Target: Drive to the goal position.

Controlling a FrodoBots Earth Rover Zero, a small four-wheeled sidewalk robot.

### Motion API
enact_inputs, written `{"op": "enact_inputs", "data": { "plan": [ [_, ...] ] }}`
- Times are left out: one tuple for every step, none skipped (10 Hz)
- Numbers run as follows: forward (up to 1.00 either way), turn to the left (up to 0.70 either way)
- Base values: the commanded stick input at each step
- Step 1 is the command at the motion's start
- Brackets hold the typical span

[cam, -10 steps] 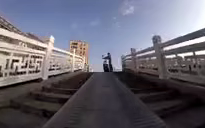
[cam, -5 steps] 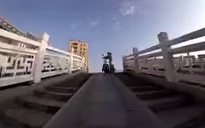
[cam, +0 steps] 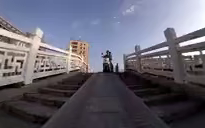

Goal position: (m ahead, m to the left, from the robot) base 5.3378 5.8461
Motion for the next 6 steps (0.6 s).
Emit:
{"op": "enact_inputs", "data": {
  "plan": [
    [0.45,0.0],
    [0.45,0.0],
    [0.45,0.0],
    [0.45,0.0],
    [0.45,0.0],
    [0.68,0.0]
  ]
}}
